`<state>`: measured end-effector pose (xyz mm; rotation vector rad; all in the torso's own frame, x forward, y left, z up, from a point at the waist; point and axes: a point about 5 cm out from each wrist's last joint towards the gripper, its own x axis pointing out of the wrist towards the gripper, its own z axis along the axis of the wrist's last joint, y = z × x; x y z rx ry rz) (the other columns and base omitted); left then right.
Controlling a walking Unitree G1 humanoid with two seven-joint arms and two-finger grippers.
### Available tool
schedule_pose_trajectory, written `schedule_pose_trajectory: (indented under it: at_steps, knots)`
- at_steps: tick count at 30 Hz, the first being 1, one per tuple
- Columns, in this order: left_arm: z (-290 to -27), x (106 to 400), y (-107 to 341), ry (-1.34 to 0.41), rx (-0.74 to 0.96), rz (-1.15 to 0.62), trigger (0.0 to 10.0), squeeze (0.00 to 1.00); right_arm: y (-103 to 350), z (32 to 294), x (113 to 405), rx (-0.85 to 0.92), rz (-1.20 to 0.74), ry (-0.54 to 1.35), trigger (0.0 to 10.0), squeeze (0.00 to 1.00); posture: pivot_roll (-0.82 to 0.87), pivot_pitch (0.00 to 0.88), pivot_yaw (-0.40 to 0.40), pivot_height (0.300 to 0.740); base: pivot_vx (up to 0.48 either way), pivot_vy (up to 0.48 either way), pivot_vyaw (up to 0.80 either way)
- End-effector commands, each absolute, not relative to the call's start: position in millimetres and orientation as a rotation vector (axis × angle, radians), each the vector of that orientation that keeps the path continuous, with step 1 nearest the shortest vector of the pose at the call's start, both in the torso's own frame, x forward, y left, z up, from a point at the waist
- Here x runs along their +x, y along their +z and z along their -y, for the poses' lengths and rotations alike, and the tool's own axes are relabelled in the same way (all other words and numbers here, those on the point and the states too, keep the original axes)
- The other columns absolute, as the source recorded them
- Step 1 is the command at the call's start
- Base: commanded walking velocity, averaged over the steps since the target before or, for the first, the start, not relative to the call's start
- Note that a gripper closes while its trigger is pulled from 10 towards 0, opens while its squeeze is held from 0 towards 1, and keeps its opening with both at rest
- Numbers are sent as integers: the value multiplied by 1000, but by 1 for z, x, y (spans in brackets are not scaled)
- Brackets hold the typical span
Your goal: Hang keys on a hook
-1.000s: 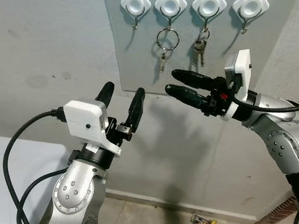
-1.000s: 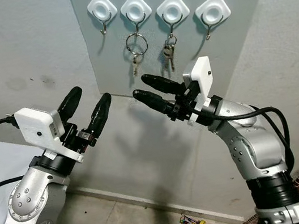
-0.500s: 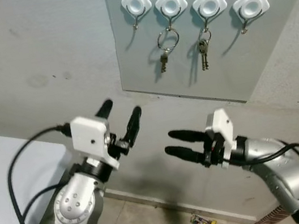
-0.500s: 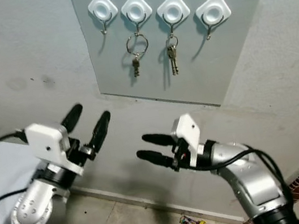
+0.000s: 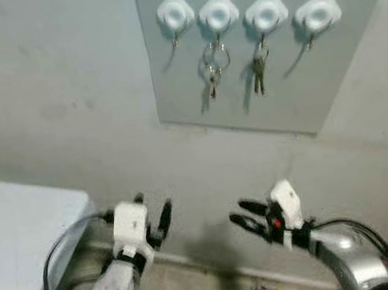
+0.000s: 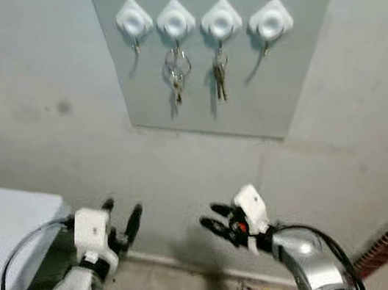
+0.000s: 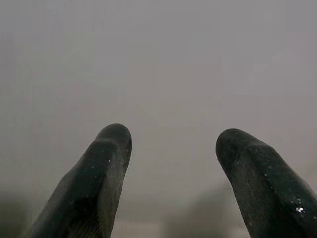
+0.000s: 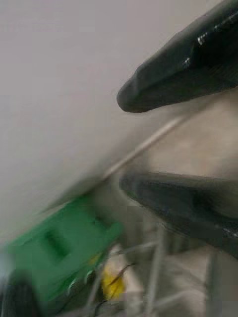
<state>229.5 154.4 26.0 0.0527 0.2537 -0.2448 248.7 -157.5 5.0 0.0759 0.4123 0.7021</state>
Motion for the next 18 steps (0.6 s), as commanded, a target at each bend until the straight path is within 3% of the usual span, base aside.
schedule_pose_trajectory:
  at_steps: [1,9,18]
  knots:
    - [-162,231,13,-206,66,-283,10000,0,-1,166,252,53,-415,600,10000,0,-78,49,-15,740,0,0,0]
    - [-176,219,-33,-134,95,-466,10000,0,-37,181,234,41,-580,353,10000,0,-88,26,-5,740,0,0,0]
    - [-183,207,-58,-64,61,-619,10000,0,-63,192,205,-16,-741,227,10000,0,-98,12,8,740,0,0,0]
